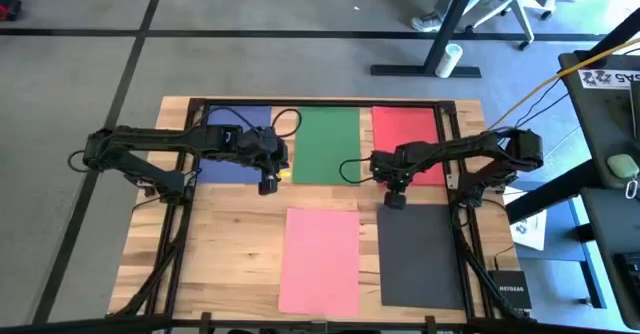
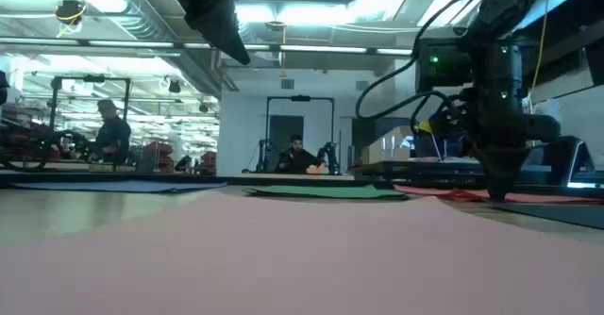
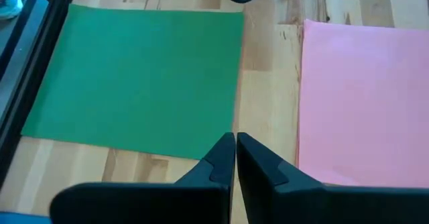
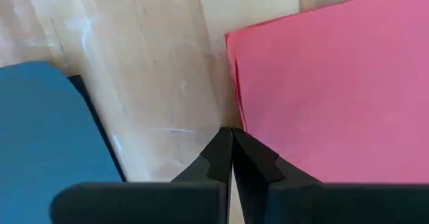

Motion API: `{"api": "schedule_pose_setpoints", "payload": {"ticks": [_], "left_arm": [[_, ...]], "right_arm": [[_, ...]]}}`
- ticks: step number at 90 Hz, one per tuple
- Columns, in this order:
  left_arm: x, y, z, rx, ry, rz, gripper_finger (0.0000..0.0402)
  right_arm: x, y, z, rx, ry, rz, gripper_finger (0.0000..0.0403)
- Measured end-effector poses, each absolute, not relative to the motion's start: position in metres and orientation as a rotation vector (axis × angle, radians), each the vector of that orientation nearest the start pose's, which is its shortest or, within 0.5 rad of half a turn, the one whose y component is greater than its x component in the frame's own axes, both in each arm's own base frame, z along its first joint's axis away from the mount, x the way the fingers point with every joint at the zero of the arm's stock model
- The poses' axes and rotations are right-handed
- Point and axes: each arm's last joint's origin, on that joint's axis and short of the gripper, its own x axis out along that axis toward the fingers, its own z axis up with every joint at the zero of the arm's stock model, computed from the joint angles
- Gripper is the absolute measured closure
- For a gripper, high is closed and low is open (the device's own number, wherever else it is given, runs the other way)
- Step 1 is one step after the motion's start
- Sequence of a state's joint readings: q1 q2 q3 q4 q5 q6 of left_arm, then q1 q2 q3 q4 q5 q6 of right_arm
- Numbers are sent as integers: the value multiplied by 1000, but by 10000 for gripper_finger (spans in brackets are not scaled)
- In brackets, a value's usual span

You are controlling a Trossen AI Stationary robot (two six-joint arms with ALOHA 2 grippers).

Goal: Organize paper
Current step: Stack the red paper on top of the other red paper, then return to Home Position

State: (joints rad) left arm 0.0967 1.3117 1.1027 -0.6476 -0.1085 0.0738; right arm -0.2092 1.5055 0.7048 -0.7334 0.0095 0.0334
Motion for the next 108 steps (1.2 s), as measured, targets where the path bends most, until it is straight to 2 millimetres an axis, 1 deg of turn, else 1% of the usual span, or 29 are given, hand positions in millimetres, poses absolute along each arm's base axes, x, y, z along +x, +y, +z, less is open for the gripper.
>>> {"api": "schedule_pose_setpoints", "payload": {"ticks": [57,66,84,100,108], "left_arm": [[266,29,294,68,864,163,402],[267,29,294,70,853,169,402],[270,24,297,86,812,165,402],[276,8,301,116,746,108,402],[278,-2,296,138,691,72,402]], "right_arm": [[215,-46,136,186,1528,-196,403],[213,-46,139,185,1517,-196,403],[207,-44,161,204,1414,-223,403],[199,-42,179,241,1329,-234,403],[197,-41,183,265,1312,-232,403]]}}
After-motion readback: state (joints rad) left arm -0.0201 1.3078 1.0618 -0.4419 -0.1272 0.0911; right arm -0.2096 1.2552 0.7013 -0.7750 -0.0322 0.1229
